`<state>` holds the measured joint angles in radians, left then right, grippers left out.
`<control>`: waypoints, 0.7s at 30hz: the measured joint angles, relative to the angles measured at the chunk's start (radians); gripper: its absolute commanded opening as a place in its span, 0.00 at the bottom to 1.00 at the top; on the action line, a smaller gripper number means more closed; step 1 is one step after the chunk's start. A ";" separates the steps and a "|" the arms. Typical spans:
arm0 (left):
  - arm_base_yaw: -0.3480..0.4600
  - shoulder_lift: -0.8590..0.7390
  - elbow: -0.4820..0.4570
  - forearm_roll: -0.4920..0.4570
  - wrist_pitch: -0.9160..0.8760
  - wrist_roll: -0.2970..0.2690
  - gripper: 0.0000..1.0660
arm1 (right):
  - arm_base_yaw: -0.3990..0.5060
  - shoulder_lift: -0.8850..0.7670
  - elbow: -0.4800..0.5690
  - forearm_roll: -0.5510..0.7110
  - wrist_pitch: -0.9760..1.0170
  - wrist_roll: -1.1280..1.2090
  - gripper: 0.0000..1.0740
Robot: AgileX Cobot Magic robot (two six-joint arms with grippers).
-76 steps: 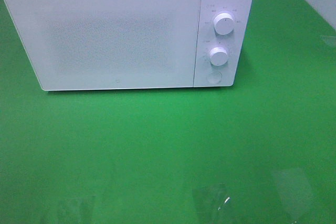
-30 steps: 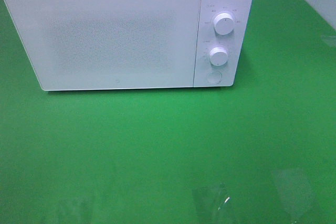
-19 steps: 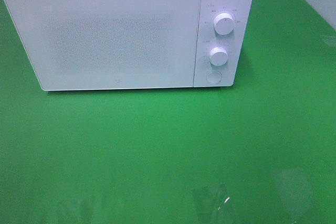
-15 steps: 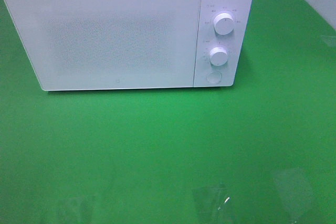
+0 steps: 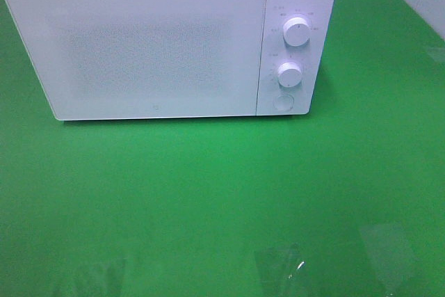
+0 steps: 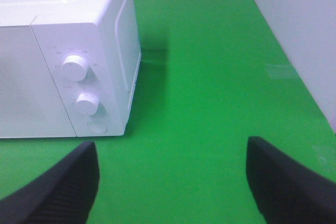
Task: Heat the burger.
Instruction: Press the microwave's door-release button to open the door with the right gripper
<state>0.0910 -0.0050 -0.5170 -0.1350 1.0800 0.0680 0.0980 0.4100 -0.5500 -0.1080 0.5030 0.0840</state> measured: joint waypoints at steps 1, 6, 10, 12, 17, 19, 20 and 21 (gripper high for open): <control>0.000 0.000 0.000 0.000 0.000 0.000 0.92 | 0.000 0.054 0.000 -0.002 -0.049 -0.001 0.68; 0.000 0.000 0.000 0.000 0.000 0.000 0.92 | 0.000 0.185 0.000 -0.007 -0.176 -0.002 0.68; 0.000 0.000 0.000 0.000 0.000 0.000 0.92 | 0.000 0.294 0.000 -0.027 -0.262 -0.002 0.68; 0.000 0.000 0.000 0.000 0.000 0.000 0.92 | 0.000 0.357 0.000 -0.055 -0.314 -0.001 0.68; 0.000 0.000 0.000 -0.001 0.000 0.000 0.92 | 0.000 0.473 0.000 -0.079 -0.421 0.001 0.68; 0.000 0.000 0.000 -0.001 0.000 0.000 0.92 | 0.000 0.580 0.000 -0.079 -0.534 0.009 0.68; 0.000 0.000 0.000 -0.001 0.000 0.000 0.92 | 0.000 0.580 0.000 -0.079 -0.534 0.009 0.68; 0.000 0.000 0.000 -0.001 0.000 0.000 0.92 | 0.000 0.607 0.000 -0.079 -0.565 0.011 0.68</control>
<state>0.0910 -0.0050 -0.5170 -0.1360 1.0800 0.0680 0.0980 1.0170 -0.5500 -0.1870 -0.0620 0.0950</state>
